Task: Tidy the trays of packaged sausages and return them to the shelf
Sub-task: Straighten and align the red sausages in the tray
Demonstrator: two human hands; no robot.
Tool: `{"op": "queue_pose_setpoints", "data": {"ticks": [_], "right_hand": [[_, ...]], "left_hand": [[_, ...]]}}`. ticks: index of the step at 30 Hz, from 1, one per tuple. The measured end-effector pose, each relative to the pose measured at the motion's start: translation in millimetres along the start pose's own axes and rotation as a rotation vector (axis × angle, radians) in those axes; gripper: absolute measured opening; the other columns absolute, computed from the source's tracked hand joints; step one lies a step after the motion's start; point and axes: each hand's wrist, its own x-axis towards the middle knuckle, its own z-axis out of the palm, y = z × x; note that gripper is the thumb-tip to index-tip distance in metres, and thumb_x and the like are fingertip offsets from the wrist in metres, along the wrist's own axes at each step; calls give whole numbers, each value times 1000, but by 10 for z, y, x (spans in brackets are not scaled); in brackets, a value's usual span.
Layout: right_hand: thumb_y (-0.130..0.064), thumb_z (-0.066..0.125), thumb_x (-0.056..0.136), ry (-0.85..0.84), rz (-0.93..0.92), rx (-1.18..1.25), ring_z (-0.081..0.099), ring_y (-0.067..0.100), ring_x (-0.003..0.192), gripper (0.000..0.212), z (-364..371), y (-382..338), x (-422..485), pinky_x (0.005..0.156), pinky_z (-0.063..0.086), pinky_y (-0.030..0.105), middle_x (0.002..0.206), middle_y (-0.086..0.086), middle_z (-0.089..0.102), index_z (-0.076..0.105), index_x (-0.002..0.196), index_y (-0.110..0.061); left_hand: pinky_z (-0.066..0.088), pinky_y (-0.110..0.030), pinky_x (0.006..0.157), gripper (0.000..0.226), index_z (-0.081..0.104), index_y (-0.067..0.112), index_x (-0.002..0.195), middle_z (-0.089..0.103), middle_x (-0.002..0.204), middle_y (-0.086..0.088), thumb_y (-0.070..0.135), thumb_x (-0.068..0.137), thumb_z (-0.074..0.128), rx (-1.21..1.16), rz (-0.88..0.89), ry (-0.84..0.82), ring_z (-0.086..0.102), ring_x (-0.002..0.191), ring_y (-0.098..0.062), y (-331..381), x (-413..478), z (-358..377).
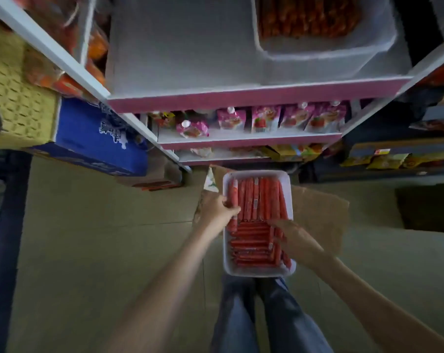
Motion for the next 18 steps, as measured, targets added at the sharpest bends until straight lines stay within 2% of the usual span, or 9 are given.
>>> {"op": "queue_pose_setpoints", "data": {"ticks": [2, 4, 7, 9, 11, 13, 14, 15, 18], "right_hand": [[-16, 45, 91, -113, -15, -28, 46, 26, 127, 50, 422, 220, 233, 107, 38, 43, 140, 3, 46, 42, 141, -25], [-13, 47, 92, -137, -51, -98, 41, 27, 132, 56, 735, 356, 427, 111, 31, 41, 145, 5, 42, 35, 146, -19], [-17, 50, 92, -109, -94, -272, 45, 27, 126, 56, 1010, 484, 696, 109, 27, 38, 140, 6, 47, 33, 146, -14], [-20, 66, 81, -5, -106, -444, 59, 30, 103, 49, 1203, 594, 802, 100, 31, 41, 115, 8, 62, 54, 128, -9], [-17, 81, 59, 110, -106, -589, 62, 26, 76, 40, 1388, 732, 843, 89, 43, 42, 84, 5, 66, 68, 97, -11], [-14, 72, 57, 205, -89, -666, 61, 24, 74, 33, 1486, 802, 856, 88, 45, 42, 80, 4, 63, 68, 90, -12], [-14, 66, 57, 228, -86, -681, 60, 24, 76, 32, 1505, 813, 861, 90, 42, 42, 81, 4, 62, 68, 89, -11], [-14, 63, 57, 261, -83, -690, 60, 24, 76, 32, 1504, 810, 869, 91, 37, 42, 80, 5, 62, 67, 88, -10], [-12, 69, 57, 332, -46, -684, 58, 26, 79, 29, 1474, 808, 900, 88, 30, 42, 79, 6, 61, 65, 86, -10]], "left_hand": [[39, -15, 53, 20, 56, 19, 68, 60, 62, 6, 16, 84, 68, 29, 12, 5, 54, 54, -3, -137, 246, 209], [37, -11, 55, 9, 59, 15, 86, 63, 75, 5, 21, 86, 66, 66, 4, 45, 59, 67, -7, -269, 479, 419], [38, -20, 70, 34, 53, 10, 118, 65, 104, -3, 25, 90, 63, 151, 20, 150, 63, 95, -19, -448, 819, 674], [43, -25, 73, 48, 43, 10, 128, 63, 109, -7, 26, 89, 64, 190, 68, 205, 63, 99, -23, -511, 1006, 801], [44, -30, 89, 70, 27, 10, 143, 53, 130, -12, 30, 88, 65, 290, 147, 199, 54, 116, -25, -590, 1144, 925], [37, -36, 107, 72, 20, 11, 148, 31, 148, -15, 28, 91, 60, 452, 267, 161, 35, 135, -27, -668, 1207, 1044], [35, -39, 110, 66, 25, 9, 147, 30, 149, -16, 23, 92, 59, 535, 354, 158, 32, 137, -29, -717, 1202, 1093], [37, -42, 108, 58, 35, 6, 142, 38, 144, -18, 14, 91, 61, 599, 451, 177, 37, 133, -31, -773, 1172, 1137], [51, -42, 89, 41, 60, 0, 119, 60, 114, -17, -6, 78, 66, 665, 691, 237, 60, 102, -33, -1029, 1032, 1282]]}}
